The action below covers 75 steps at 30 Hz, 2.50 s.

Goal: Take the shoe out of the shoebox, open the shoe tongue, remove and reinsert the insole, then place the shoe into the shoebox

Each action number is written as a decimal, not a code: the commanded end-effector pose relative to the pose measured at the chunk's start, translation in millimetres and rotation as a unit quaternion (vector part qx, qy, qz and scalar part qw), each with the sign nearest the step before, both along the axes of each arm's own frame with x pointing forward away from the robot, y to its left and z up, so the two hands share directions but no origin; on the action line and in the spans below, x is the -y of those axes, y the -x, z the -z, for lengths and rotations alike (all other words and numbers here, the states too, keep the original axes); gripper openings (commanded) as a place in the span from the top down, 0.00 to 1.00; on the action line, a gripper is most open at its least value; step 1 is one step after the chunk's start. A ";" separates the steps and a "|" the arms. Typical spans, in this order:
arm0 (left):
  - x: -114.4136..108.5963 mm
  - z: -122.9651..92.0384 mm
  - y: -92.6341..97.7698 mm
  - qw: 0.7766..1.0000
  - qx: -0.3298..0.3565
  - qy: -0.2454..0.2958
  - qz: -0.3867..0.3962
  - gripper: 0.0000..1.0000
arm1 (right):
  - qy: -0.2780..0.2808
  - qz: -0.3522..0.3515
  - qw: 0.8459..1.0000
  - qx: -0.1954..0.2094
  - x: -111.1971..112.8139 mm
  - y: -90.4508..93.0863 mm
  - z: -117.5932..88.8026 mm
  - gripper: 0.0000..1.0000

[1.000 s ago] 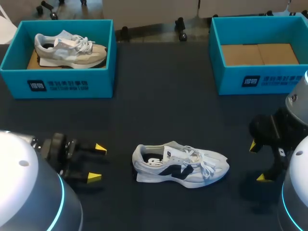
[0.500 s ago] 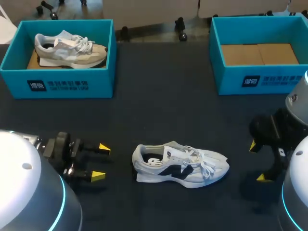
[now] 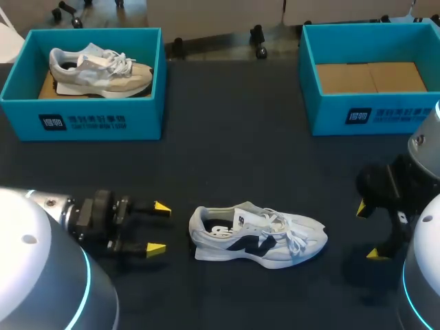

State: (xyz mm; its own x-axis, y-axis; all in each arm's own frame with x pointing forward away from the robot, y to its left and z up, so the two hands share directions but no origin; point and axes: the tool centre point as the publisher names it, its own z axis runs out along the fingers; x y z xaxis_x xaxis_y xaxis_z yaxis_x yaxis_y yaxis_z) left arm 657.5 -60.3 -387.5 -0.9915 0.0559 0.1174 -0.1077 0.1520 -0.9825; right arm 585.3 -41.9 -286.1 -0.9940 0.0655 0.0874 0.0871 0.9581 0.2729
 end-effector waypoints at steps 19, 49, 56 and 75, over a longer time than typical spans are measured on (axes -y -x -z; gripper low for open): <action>40.8 19.2 -21.5 1.000 0.014 -0.015 0.009 0.00 | 0.000 0.000 1.000 0.001 -0.1 0.5 1.0 0.00; 62.9 25.7 0.5 1.000 0.007 -0.017 0.016 0.00 | 0.000 0.000 1.000 0.001 -0.1 0.5 1.0 0.00; 66.7 25.1 2.3 1.000 0.010 -0.014 0.013 0.00 | 0.000 0.000 1.000 0.001 -0.1 0.5 1.0 0.00; 80.9 29.3 -4.0 1.000 0.015 -0.014 -0.001 0.00 | 0.000 0.000 1.000 0.001 -0.1 0.5 1.0 0.00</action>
State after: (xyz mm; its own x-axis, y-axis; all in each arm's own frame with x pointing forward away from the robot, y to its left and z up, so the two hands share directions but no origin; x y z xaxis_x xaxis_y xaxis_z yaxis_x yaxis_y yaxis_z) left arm 662.8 -137.8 -416.0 -0.9942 0.0568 0.0918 -0.0805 0.1770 -0.9809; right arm 585.3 -41.9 -286.1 -0.9940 0.0655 0.0874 0.0871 0.9581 0.2729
